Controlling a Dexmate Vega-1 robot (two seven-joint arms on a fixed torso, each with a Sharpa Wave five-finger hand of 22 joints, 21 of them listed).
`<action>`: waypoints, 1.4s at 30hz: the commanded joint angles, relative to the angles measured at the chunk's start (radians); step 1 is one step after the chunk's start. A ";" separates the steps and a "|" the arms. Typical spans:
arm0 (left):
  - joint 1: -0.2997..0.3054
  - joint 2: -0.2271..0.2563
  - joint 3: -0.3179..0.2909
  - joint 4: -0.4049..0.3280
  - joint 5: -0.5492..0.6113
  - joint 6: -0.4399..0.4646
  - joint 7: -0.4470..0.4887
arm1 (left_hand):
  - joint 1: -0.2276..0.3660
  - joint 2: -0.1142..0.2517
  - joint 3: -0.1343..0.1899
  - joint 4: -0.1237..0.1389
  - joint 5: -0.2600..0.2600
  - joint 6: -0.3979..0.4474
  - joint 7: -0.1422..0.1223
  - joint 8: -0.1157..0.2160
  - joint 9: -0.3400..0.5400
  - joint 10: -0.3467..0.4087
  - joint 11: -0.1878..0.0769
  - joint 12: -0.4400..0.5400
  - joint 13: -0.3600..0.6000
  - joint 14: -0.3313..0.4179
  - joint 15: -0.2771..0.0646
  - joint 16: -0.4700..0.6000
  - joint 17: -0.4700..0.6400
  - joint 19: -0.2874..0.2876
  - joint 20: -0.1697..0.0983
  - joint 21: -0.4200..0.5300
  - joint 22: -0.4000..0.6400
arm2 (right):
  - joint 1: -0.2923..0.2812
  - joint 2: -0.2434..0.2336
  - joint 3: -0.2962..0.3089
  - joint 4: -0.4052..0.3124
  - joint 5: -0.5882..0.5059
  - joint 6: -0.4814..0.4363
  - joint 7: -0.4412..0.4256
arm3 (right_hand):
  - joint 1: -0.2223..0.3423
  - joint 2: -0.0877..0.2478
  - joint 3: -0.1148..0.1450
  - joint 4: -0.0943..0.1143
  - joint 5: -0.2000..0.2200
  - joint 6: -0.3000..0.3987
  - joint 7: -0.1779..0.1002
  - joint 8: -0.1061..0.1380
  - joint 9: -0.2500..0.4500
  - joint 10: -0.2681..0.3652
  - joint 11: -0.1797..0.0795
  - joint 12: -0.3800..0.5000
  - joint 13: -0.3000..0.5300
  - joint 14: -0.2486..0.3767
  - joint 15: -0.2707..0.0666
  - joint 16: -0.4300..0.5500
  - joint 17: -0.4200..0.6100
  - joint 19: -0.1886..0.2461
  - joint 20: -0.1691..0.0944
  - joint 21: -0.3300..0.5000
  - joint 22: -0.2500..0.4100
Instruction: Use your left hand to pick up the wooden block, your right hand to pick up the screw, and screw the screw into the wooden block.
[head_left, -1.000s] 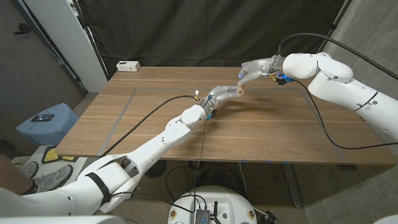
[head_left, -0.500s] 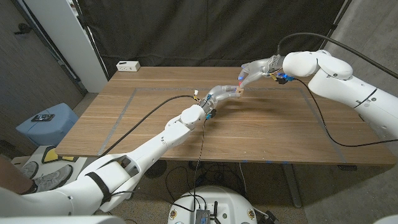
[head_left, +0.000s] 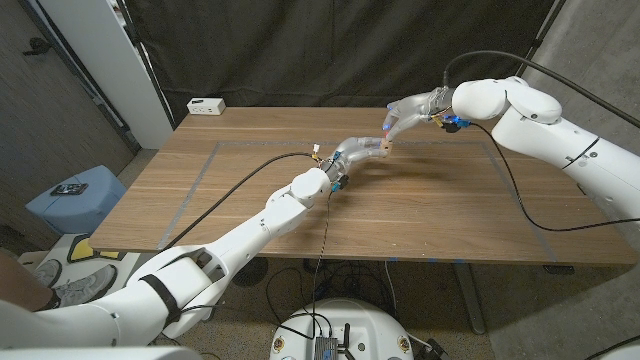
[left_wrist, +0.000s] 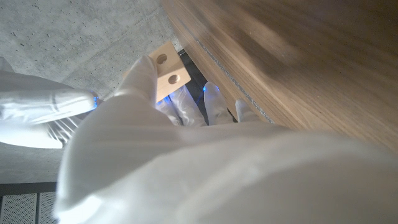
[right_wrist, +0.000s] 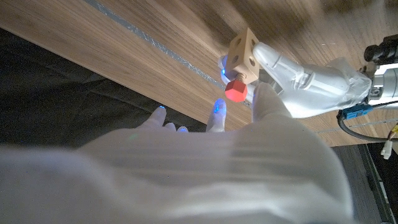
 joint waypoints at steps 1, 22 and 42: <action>-0.001 -0.002 0.003 0.001 0.004 0.000 -0.001 | 0.007 0.014 0.014 0.007 0.009 0.008 0.002 0.006 0.005 0.008 -0.003 0.009 0.089 0.006 -0.074 -0.001 0.002 0.003 0.003 0.007 0.005 | 0.014 0.004 -0.005 0.022 0.006 0.010 0.010 | 0.016 0.001 0.010 0.003 -0.006 0.021 -0.002 0.011 0.005 -0.006 0.000 0.005 0.001 -0.020 -0.002 0.006 0.000 0.004 -0.003 0.003 0.002; 0.003 -0.004 0.007 -0.008 0.009 0.003 0.004 | 0.007 0.013 0.014 0.007 0.008 0.008 0.001 0.006 0.005 0.008 -0.003 0.009 0.089 0.006 -0.075 -0.001 0.002 0.002 0.002 0.006 0.005 | -0.005 -0.015 0.008 0.009 0.009 0.001 0.000 | 0.028 -0.002 0.023 0.007 -0.016 0.084 0.009 0.043 0.018 0.009 0.001 0.010 0.001 -0.016 -0.004 0.010 0.001 0.012 -0.008 0.006 0.002; 0.006 -0.004 0.011 -0.023 0.016 0.009 0.010 | 0.008 0.012 0.014 0.007 0.008 0.007 0.004 0.005 0.005 0.007 -0.003 0.009 0.089 0.006 -0.073 -0.001 0.002 0.002 0.003 0.006 0.005 | -0.021 -0.024 0.018 0.000 0.016 0.000 -0.019 | 0.027 -0.005 0.029 0.014 -0.027 0.130 0.011 0.072 0.031 0.029 0.003 0.015 0.001 -0.007 0.007 0.015 0.004 0.020 -0.007 0.008 0.002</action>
